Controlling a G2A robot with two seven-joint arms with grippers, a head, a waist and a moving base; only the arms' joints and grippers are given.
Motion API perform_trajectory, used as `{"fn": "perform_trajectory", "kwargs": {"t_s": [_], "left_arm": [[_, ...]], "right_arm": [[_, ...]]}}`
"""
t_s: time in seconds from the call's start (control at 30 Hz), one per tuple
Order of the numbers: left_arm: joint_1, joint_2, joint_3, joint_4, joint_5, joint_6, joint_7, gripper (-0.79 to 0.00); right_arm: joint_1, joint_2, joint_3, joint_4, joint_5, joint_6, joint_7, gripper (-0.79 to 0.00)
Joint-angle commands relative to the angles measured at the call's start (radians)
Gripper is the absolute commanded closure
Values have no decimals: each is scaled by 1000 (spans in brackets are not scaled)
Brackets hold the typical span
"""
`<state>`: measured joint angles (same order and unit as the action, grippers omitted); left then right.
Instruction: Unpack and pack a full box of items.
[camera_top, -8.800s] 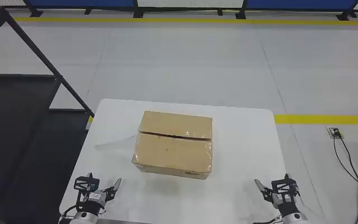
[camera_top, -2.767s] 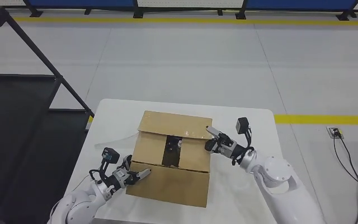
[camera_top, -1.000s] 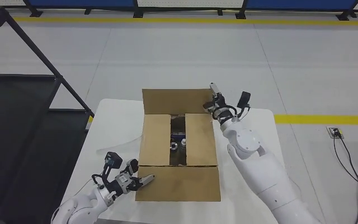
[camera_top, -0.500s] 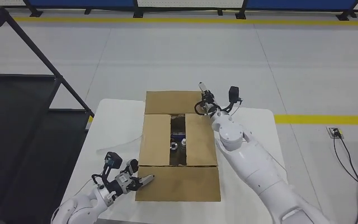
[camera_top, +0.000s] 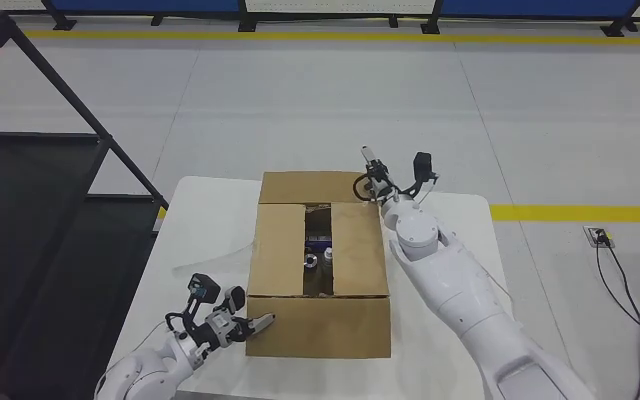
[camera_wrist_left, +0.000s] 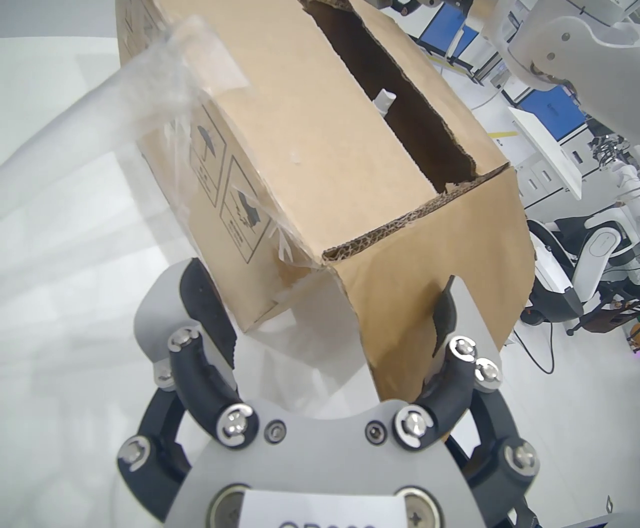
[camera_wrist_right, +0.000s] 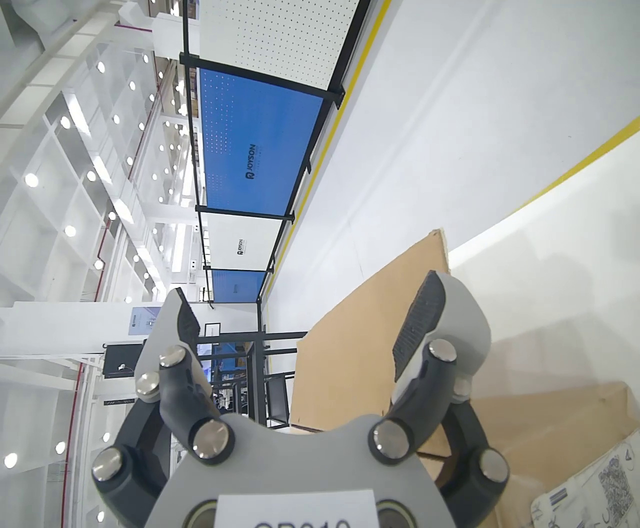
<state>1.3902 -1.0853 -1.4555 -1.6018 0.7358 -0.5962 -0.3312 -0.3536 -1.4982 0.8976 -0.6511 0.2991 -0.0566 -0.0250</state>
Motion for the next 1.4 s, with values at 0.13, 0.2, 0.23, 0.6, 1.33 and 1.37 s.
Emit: {"fn": "perform_trajectory", "kwargs": {"t_s": [0.13, 0.2, 0.23, 0.6, 1.33, 1.37], "left_arm": [[4, 1, -3, -2, 4, 2, 9, -785], [4, 1, -3, -2, 4, 2, 9, -785], [4, 1, -3, -2, 4, 2, 9, -785], [4, 1, -3, -2, 4, 2, 9, -785], [4, 1, -3, -2, 4, 2, 9, -785], [4, 1, -3, -2, 4, 2, 9, -785]], "right_arm": [[-7, 0, 30, 8, 11, -22, 69, -785], [-6, -2, 32, 10, 3, -16, 78, -785], [-5, -3, 34, 10, 0, -13, 81, -785], [3, -18, 58, 20, -19, 2, 52, -785], [3, -19, 59, 19, -24, 8, 34, -785], [3, -19, 59, 19, -24, 8, 34, -785]]}}
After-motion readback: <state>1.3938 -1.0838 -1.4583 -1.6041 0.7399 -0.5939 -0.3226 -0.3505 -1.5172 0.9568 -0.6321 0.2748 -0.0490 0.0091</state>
